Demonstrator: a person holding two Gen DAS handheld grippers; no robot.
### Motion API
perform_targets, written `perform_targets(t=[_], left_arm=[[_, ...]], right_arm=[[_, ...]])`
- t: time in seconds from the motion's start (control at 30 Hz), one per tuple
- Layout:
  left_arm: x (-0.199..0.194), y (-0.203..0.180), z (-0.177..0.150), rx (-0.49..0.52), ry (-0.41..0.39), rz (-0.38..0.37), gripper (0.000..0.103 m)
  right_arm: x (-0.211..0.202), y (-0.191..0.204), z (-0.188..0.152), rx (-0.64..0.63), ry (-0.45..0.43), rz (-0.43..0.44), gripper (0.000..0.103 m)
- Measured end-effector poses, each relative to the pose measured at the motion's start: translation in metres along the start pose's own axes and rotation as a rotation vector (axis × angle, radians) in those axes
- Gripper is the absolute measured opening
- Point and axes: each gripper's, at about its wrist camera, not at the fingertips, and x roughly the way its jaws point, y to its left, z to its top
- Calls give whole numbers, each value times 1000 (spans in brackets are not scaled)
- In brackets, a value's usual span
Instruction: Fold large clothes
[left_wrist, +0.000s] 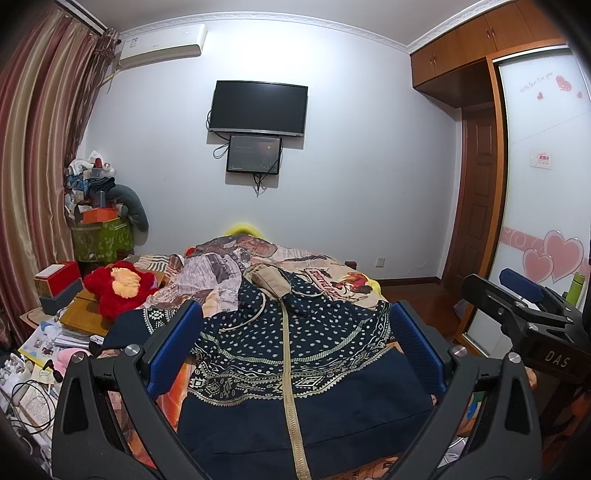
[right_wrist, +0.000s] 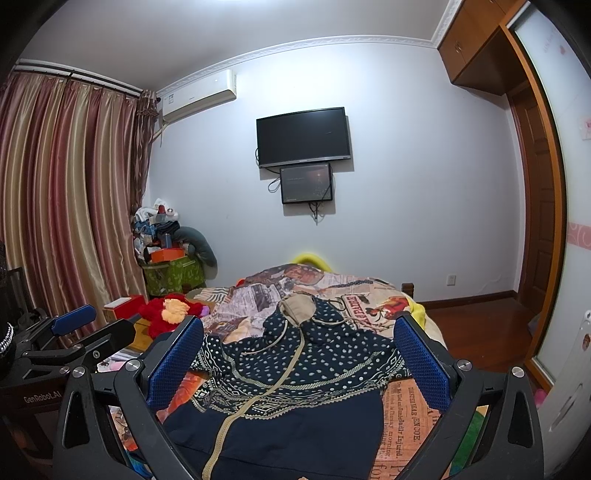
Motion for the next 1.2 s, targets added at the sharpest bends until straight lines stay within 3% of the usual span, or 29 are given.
perform_targets(t=[1.2], left_arm=[[4, 2, 3, -17, -3, 2, 102]], right_arm=[[3, -2, 3, -1, 2, 0, 103]])
